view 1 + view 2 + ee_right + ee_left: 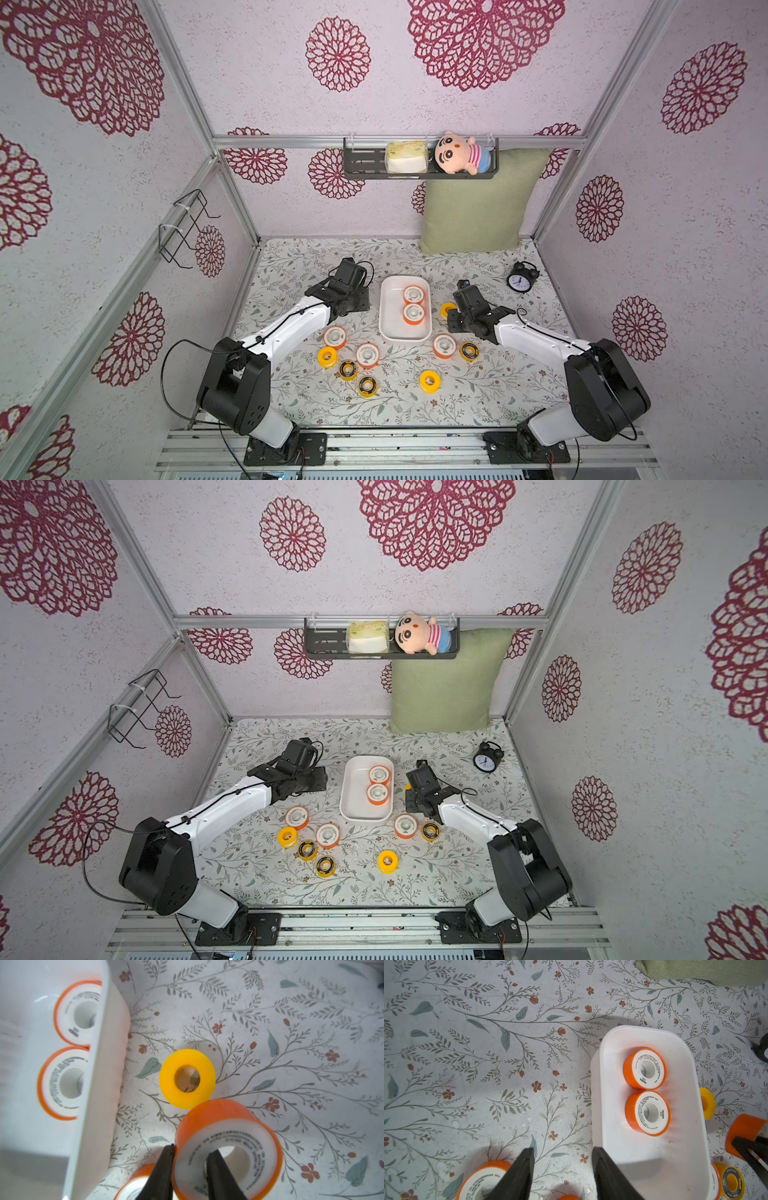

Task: Put the sealing tape into the storage box
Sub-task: Pick up the sealing tape at the center of the board, then place the sealing tape in the storage box.

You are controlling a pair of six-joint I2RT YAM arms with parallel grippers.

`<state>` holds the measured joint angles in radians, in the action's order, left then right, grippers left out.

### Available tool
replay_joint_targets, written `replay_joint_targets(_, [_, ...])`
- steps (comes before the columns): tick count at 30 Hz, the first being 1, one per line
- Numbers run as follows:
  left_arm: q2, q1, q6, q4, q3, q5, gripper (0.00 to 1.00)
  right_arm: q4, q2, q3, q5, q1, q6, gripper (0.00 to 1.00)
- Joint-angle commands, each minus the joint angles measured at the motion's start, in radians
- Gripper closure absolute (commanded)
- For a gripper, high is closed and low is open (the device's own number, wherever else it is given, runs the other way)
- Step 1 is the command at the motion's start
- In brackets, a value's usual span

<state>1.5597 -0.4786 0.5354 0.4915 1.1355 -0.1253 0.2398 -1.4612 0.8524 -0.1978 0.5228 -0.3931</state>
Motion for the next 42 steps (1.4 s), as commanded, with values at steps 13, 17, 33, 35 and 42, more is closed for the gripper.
replay_joint_targets(13, [-0.041, 0.004, -0.001, -0.004, -0.022, -0.032, 0.48, -0.228, 0.116, 0.073, 0.365, 0.006, 0.017, 0.72])
replay_joint_targets(17, [-0.047, 0.006, 0.001, -0.005, -0.028, -0.034, 0.48, -0.279, 0.084, 0.091, 0.457, 0.010, 0.007, 0.72])
replay_joint_targets(33, [-0.060, 0.008, 0.003, -0.004, -0.042, -0.045, 0.48, -0.217, -0.169, 0.275, 0.529, 0.120, 0.050, 0.72])
replay_joint_targets(35, [-0.060, 0.009, 0.002, -0.004, -0.043, -0.045, 0.48, -0.203, -0.197, 0.291, 0.529, 0.134, 0.052, 0.72])
replay_joint_targets(42, [-0.063, 0.012, 0.001, -0.004, -0.048, -0.047, 0.48, -0.113, -0.279, 0.352, 0.543, 0.163, 0.074, 0.72])
